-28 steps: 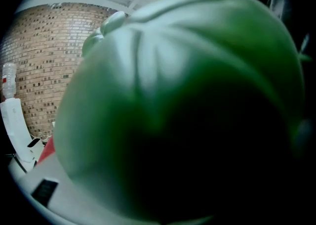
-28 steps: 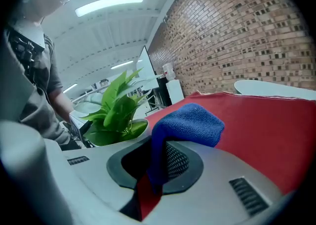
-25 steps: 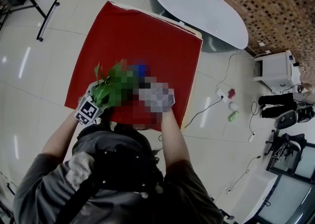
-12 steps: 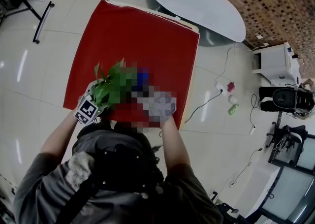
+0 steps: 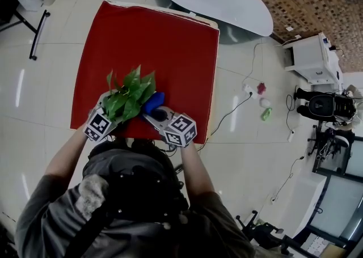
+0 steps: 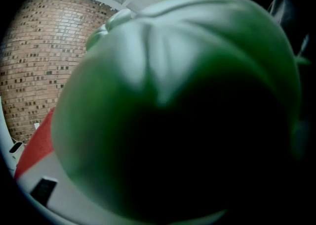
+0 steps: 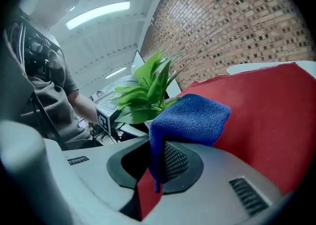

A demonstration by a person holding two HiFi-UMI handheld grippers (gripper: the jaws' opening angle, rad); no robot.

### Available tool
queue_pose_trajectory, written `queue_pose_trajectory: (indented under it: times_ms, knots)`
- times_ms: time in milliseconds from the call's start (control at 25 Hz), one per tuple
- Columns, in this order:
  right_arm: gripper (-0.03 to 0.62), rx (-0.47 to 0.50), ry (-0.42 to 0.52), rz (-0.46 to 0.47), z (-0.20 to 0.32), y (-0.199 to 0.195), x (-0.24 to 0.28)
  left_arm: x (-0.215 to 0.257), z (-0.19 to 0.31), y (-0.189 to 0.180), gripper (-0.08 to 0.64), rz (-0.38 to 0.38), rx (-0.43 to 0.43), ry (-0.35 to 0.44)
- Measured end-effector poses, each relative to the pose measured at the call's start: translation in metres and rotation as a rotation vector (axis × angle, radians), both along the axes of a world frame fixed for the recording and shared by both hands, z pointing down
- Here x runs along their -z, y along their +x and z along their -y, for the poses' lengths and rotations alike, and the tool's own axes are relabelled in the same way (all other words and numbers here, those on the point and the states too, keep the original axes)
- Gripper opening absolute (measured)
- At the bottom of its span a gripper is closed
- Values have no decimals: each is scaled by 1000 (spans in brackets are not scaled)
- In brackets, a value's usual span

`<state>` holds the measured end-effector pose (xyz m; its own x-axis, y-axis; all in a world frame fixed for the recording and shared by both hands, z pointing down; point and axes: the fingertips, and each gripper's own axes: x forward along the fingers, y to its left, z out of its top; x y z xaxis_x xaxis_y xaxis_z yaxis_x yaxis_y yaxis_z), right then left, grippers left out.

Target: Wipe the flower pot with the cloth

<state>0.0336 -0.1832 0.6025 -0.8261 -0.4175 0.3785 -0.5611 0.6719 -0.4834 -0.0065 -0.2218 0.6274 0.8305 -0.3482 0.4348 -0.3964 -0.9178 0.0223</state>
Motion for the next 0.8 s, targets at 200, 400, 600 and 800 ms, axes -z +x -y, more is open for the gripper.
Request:
queue_pose_trajectory:
  times_ms: [200, 400, 600, 800]
  knots:
    - [66, -38, 0, -17, -4, 3, -4, 1, -5, -7, 405, 23, 9, 0]
    - [66, 3, 2, -37, -19, -10, 0, 5, -24, -45, 405, 28, 85, -16]
    - [66, 99, 10, -44, -38, -35, 5, 12, -31, -62, 405, 9, 166, -22]
    - [66, 198, 1, -53, -59, -67, 2, 17, -33, -57, 405, -2, 155, 11]
